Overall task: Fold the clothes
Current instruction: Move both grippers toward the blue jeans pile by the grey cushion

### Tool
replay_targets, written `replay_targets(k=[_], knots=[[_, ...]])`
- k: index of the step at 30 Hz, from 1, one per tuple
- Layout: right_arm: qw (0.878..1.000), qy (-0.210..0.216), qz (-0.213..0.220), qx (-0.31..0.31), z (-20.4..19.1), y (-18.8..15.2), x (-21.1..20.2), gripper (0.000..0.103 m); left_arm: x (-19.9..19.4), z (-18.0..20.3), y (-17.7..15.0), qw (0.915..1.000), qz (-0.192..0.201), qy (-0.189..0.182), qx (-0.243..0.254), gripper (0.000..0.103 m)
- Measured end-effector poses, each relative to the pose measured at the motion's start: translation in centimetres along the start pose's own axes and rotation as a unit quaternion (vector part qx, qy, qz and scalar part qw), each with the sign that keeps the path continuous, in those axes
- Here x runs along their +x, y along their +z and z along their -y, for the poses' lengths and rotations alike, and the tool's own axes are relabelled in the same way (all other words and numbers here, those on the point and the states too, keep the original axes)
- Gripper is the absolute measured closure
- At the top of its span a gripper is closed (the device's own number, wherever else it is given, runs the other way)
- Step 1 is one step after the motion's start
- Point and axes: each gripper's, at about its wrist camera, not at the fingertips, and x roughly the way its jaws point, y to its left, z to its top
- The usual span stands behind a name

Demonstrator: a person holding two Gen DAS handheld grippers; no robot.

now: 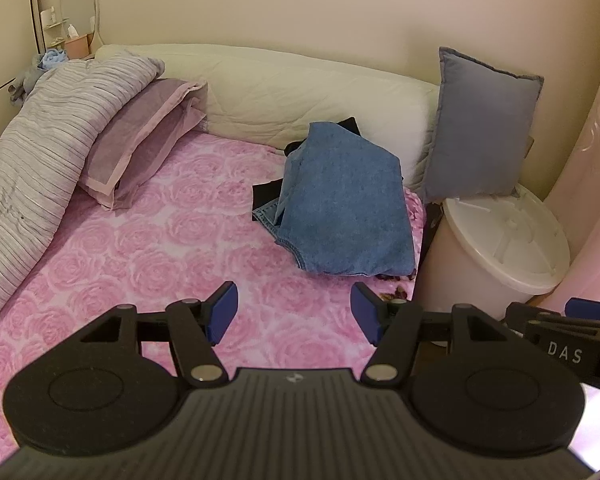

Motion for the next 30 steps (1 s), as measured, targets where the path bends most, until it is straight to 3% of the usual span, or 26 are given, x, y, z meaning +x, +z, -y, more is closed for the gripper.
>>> replay_targets(k=[15,30], knots=[[1.000,0.014,-0.002,-0.005,-0.4,1.1,0.7,0.035,0.3,-0.2,0.8,0.9998,-0.005,0.016,-0.010,0.043],[0.999,0.025,-0.017,-0.031,0.3,3.9,4.9,0.035,4.0,0.3,2.7,0.9988,-0.022,0.028,-0.032,0.043]])
